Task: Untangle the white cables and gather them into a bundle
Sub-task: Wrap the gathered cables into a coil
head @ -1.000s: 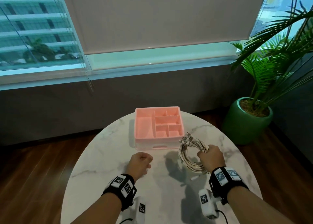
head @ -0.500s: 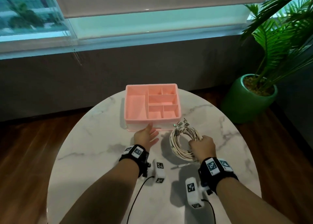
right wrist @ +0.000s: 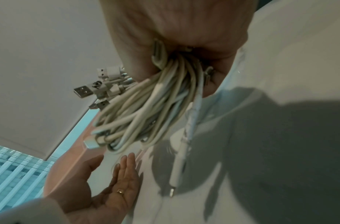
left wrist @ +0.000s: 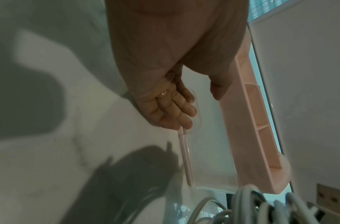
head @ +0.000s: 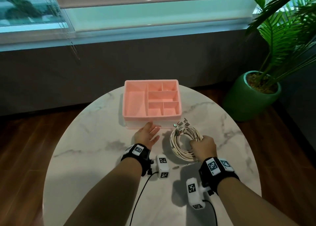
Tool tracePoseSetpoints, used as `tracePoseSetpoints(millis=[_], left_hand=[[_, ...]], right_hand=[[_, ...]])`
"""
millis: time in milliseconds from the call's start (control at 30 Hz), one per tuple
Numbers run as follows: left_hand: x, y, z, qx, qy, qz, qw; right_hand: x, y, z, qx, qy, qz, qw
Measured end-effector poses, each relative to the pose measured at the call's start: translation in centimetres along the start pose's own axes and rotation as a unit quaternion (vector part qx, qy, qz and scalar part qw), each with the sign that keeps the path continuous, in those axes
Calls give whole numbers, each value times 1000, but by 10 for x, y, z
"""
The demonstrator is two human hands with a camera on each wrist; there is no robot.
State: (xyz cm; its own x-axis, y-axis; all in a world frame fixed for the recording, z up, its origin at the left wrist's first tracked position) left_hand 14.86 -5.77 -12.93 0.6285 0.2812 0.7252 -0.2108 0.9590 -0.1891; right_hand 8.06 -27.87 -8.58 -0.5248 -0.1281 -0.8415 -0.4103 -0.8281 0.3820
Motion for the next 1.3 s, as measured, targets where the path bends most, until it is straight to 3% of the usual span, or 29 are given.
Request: tracePoseSetpoints(millis=[200, 500, 700, 800, 933, 1000, 1100, 1200, 1300], left_hand=[[-12, -2, 14, 12, 26, -8, 1000], [-34, 25, 54, -43, 97, -73, 992], [-52, 40, 79, -64, 104, -116, 986], [-49, 57, 87, -41, 40, -251, 966], [-10, 96, 94, 144, -191, -360, 902], [13, 112, 101, 233, -254, -384, 856], [32, 120, 97, 262, -265, -399, 838], [33, 116, 76, 188, -212, -453, 845], [29, 113, 64, 135, -172, -506, 835]], right_hand=[[-2, 10, 6, 8, 11, -7, 1000], [-10, 27, 17, 12, 43, 2, 999], [-9, 34, 30, 19, 49, -2, 999], [-7, 37, 38, 17, 42, -13, 999], [-7, 38, 44, 18, 35, -22, 999], [-11, 35, 44, 13, 35, -24, 999], [-24, 25, 41, -1, 43, -32, 999], [-41, 13, 39, -16, 60, -30, 998], [-60, -2, 37, -42, 80, -17, 996]])
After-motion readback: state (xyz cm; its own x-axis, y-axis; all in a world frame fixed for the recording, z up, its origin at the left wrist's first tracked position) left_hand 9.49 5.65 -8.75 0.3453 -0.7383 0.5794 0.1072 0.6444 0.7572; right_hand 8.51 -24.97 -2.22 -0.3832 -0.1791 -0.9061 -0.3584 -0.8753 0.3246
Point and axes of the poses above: each hand's wrist, its own z-axis away from the middle knuckle, its own y-axis out of the back of the hand, x = y × z, the point moved 4 cm from there along -z, towards the middle knuckle, and after that the axes turned 15 degrees about -z, right-handed, at the moved point
